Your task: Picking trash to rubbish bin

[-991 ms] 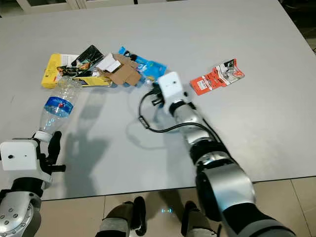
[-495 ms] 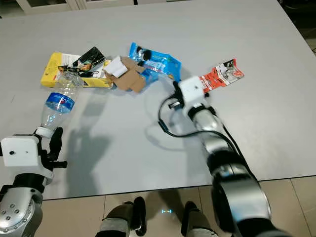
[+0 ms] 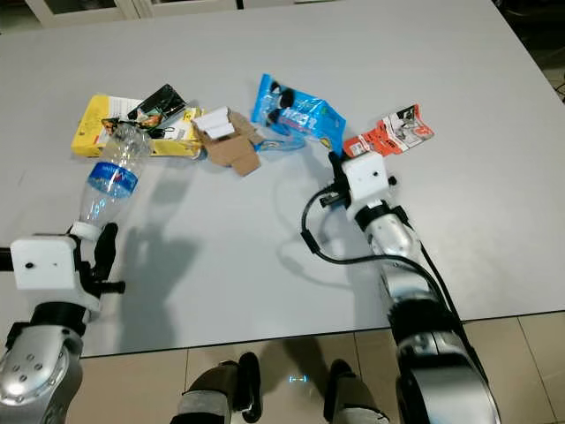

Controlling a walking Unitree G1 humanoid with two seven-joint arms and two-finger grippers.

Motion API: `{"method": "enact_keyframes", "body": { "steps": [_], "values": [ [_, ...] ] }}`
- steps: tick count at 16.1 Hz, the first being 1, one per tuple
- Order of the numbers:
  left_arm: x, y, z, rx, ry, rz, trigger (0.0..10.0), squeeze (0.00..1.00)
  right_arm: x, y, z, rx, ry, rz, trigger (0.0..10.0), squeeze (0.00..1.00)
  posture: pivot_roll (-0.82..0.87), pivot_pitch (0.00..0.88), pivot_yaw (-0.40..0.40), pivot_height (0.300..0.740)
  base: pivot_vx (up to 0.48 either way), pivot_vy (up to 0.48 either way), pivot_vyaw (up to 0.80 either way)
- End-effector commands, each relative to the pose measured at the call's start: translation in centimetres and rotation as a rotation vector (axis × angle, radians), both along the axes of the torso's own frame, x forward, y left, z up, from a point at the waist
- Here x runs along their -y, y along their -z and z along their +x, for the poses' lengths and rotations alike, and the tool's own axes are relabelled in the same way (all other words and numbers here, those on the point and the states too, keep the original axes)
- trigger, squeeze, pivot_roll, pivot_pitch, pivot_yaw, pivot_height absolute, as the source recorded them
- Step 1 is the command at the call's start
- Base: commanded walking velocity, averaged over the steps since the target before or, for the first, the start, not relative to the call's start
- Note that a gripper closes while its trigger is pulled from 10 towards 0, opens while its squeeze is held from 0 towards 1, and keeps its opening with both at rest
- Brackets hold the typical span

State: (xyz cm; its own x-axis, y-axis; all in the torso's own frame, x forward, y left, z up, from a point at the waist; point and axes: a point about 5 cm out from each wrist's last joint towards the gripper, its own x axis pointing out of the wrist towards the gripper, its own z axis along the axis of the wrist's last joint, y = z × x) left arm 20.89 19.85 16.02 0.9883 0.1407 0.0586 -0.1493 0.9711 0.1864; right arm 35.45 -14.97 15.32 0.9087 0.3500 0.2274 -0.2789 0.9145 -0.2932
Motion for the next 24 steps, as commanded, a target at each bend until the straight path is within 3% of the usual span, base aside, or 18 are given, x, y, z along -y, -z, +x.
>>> {"method": "enact_keyframes", "body": {
  "steps": [1, 4, 12, 19, 20, 21, 22, 24],
  "values": [
    [-0.1, 0.4, 0.2, -0.009, -0.001, 0.004, 10.0, 0.0, 0.6, -0.4, -0.5, 0.025, 0.028, 0.009, 0.0, 0.0, 0.1, 0.22, 0.06, 0.74, 0.0, 0.0, 0.0],
    [0.5, 0.7, 1.3, 0.008, 0.015, -0.014, 10.0, 0.0, 0.4, -1.3, -1.1, 0.063, 0.055, 0.027, 0.0, 0.0, 0.06, 0.193, 0.05, 0.74, 0.0, 0.0, 0.0],
    [1.6, 0.4, 4.3, 0.091, 0.043, -0.037, 10.0, 0.0, -1.1, -4.6, -0.7, 0.134, 0.063, 0.096, 0.0, 0.0, 0.01, 0.108, 0.027, 0.74, 0.0, 0.0, 0.0],
    [2.3, 0.2, 5.8, 0.137, 0.053, -0.056, 10.0, 0.0, -1.6, -5.9, -0.4, 0.152, 0.033, 0.117, 0.0, 0.0, -0.01, 0.07, 0.011, 0.74, 0.0, 0.0, 0.0],
    [2.3, 0.2, 5.8, 0.141, 0.052, -0.058, 10.0, 0.0, -1.9, -5.6, -0.4, 0.136, 0.021, 0.093, 2.5, 0.0, -0.01, 0.069, 0.011, 0.74, 0.0, 0.0, 0.0],
    [2.3, 0.2, 5.8, 0.144, 0.052, -0.059, 10.0, 0.0, -2.2, -5.3, -0.3, 0.12, 0.01, 0.065, 10.0, 0.0, 0.0, 0.067, 0.009, 0.74, 0.0, 0.0, 0.0],
    [2.2, 0.2, 5.9, 0.146, 0.05, -0.06, 10.0, 0.0, -2.5, -5.3, -0.1, 0.104, -0.005, 0.079, 10.0, 1.0, 0.0, 0.067, 0.009, 0.74, 0.0, 0.0, 0.0],
    [2.3, 0.3, 5.9, 0.147, 0.05, -0.06, 10.0, 0.0, -2.8, -4.8, 0.4, 0.07, -0.016, 0.044, 10.0, 1.0, 0.01, 0.067, 0.009, 0.74, 0.0, 0.0, 0.0]
  ]
}}
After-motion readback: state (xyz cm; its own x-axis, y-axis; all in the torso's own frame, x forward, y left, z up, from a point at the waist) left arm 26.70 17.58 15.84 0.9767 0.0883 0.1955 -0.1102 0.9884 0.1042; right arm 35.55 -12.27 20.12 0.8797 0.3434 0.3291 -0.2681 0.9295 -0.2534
